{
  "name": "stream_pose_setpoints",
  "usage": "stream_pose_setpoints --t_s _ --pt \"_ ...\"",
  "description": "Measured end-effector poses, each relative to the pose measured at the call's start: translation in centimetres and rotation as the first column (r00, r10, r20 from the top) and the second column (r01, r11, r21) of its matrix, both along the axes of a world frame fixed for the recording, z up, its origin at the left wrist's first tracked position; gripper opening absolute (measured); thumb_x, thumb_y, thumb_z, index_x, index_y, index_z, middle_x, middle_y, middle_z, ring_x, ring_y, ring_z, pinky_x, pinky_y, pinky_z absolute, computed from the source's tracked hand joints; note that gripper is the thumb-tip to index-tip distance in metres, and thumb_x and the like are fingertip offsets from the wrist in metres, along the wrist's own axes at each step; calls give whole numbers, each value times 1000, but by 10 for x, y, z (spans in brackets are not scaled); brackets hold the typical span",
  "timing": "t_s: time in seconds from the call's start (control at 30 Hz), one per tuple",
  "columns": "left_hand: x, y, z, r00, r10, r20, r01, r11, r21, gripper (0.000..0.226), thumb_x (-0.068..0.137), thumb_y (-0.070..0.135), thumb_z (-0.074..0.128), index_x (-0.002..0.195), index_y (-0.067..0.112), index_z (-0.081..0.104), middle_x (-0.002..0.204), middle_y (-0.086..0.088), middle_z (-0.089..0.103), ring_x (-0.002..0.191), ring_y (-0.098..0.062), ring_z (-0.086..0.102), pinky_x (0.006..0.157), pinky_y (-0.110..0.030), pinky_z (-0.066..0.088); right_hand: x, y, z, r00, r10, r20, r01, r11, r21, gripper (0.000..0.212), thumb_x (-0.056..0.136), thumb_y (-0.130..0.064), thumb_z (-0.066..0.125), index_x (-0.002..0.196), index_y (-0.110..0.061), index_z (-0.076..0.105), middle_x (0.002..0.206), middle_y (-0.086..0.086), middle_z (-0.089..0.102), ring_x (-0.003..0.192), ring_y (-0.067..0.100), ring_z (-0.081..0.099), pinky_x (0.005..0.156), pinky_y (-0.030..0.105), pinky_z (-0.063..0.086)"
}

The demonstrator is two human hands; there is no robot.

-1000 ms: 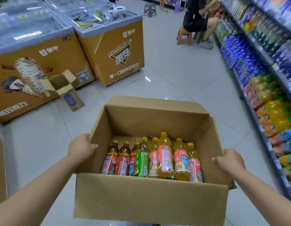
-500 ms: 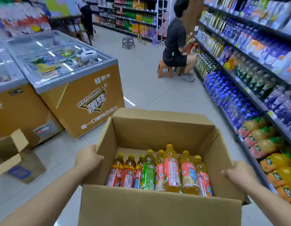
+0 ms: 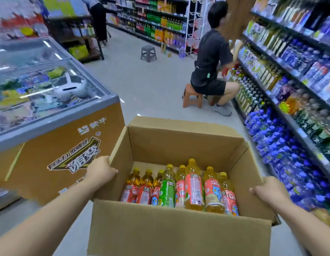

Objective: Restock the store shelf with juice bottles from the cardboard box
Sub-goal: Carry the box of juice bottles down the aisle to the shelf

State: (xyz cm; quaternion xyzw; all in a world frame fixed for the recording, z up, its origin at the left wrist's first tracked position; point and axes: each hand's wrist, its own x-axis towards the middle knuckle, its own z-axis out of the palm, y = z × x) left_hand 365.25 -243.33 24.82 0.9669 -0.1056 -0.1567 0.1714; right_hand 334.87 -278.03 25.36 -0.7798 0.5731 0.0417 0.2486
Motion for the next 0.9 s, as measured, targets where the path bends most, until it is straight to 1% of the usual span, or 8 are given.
stream_pose_setpoints --t_s 0.2,0.33,0.4,0.47,0.6,0.7,0.83,0.9 --pt "198 -142 -9 999 -43 -6 43 999 -10 23 80 26 72 98 16 61 89 -2 63 79 -20 58 66 -30 45 187 -140 -5 999 -38 -1 38 999 26 24 72 -16 78 88 -4 65 84 14 66 80 29 63 62 31 46" --pt "322 -236 -4 999 -43 -24 44 999 20 20 81 26 71 90 14 57 88 -1 62 74 -15 54 59 -25 41 314 -229 1 998 -44 -38 45 999 30 25 75 -18 77 89 -6 61 107 19 66 103 33 61 68 29 39" --pt "383 -283 2 998 -61 -22 62 997 39 20 82 23 69 89 14 52 88 -3 58 79 -20 56 61 -26 41 377 -274 2 998 -38 -48 39 999 37 22 77 -17 76 75 -11 55 102 20 66 102 33 62 67 28 36" --pt "446 -331 3 996 -86 -5 86 995 40 18 81 20 68 92 14 55 93 -9 62 93 -29 60 69 -30 43 441 -322 0 998 -27 -50 29 999 38 30 76 -16 76 61 -15 50 82 15 63 90 32 63 64 27 36" --pt "566 -422 1 999 -35 10 35 999 29 25 80 21 70 75 17 46 86 -8 56 95 -32 60 68 -30 39 572 -429 -16 998 31 -60 -30 999 20 17 76 -23 75 85 -12 66 87 12 67 89 30 65 64 27 42" --pt "657 -484 1 1000 15 16 -15 1000 7 31 78 22 72 69 19 42 83 -8 55 90 -32 59 66 -31 38 677 -501 -15 997 57 -44 -56 998 30 18 79 -25 72 84 -13 60 84 11 61 90 31 64 65 29 43" --pt "783 -558 0 998 68 11 -68 998 -15 21 79 22 71 81 14 51 85 -9 56 86 -32 57 67 -31 39 815 -591 -8 996 80 25 -80 997 15 14 78 -21 73 86 -12 64 88 13 68 85 32 63 65 32 45" --pt "850 -594 -5 997 80 7 -80 997 -11 24 78 22 72 76 16 49 85 -9 57 79 -29 52 66 -32 39 885 -632 -6 993 114 21 -114 994 1 10 78 -21 72 82 -16 64 83 10 68 80 30 63 63 31 46"
